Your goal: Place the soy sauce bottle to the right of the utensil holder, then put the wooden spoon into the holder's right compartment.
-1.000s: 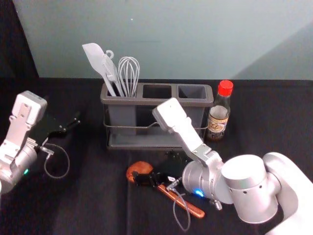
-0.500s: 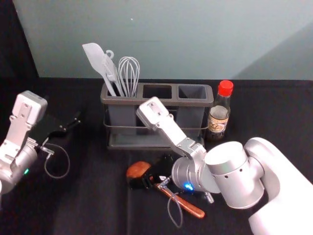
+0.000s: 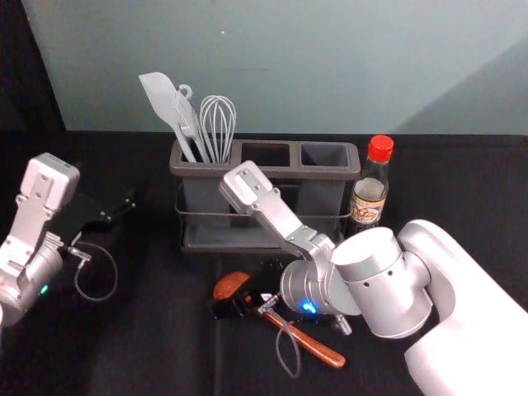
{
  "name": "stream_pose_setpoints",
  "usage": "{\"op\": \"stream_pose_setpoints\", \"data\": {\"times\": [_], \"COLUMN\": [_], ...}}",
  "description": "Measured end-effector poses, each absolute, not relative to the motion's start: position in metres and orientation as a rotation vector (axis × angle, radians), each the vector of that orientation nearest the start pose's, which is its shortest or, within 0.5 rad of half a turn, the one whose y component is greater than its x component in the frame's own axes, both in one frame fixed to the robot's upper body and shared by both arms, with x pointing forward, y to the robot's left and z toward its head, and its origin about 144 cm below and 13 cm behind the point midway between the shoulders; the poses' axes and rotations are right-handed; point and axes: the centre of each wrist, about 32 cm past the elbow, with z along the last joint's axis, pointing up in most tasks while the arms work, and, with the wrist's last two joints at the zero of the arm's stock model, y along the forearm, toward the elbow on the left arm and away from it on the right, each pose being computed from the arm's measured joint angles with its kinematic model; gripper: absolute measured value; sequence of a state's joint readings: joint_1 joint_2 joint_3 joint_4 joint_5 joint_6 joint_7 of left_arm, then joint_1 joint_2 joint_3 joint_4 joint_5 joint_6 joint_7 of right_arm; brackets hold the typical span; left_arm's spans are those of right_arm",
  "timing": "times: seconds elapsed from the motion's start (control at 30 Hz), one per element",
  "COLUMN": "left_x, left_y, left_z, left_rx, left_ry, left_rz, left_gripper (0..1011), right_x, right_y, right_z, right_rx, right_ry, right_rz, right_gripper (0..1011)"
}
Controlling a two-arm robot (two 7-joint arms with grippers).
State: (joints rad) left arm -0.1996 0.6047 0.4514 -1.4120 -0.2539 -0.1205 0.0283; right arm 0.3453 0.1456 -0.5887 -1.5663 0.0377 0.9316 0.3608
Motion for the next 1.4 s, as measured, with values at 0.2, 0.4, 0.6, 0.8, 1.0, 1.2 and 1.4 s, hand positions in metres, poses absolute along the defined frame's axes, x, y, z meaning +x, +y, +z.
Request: {"op": "stream_pose_setpoints", "data": {"times": [0.2,0.4,0.6,0.8,1.0,1.2,1.4], "left_x": [0.4886,0.4886,0.4886,0.4886,0.4886,0.4886,0.4886], "left_y": [0.3097,0.3097,0.3097,0.3096,0.3097,0.3097,0.3097], "left_z": [1.1398,1.1398,1.1398,1.1398,1.1398,1.1398,1.1398], "left_rx": [0.304,0.304,0.304,0.304,0.304,0.304,0.304], "left_ry": [-0.285,-0.285,-0.285,-0.285,-0.285,-0.285,-0.285], "left_rz": [1.248,1.248,1.248,1.248,1.248,1.248,1.248], "left_gripper": [1000,1000,1000,1000,1000,1000,1000], "right_x": [0.4988,0.4999,0.5002,0.5006,0.5015,0.5021,0.5034], "right_y": [-0.0904,-0.0889,-0.0883,-0.0886,-0.0889,-0.0886,-0.0878], "right_z": [1.2223,1.2222,1.2221,1.2225,1.2219,1.2209,1.2184], "right_rx": [-0.756,-0.769,-0.775,-0.779,-0.782,-0.787,-0.793], "right_ry": [0.265,0.267,0.265,0.263,0.264,0.266,0.268], "right_rz": [-0.729,-0.727,-0.727,-0.728,-0.729,-0.726,-0.721], "right_gripper": [1002,1002,1002,1002,1002,1002,981]}}
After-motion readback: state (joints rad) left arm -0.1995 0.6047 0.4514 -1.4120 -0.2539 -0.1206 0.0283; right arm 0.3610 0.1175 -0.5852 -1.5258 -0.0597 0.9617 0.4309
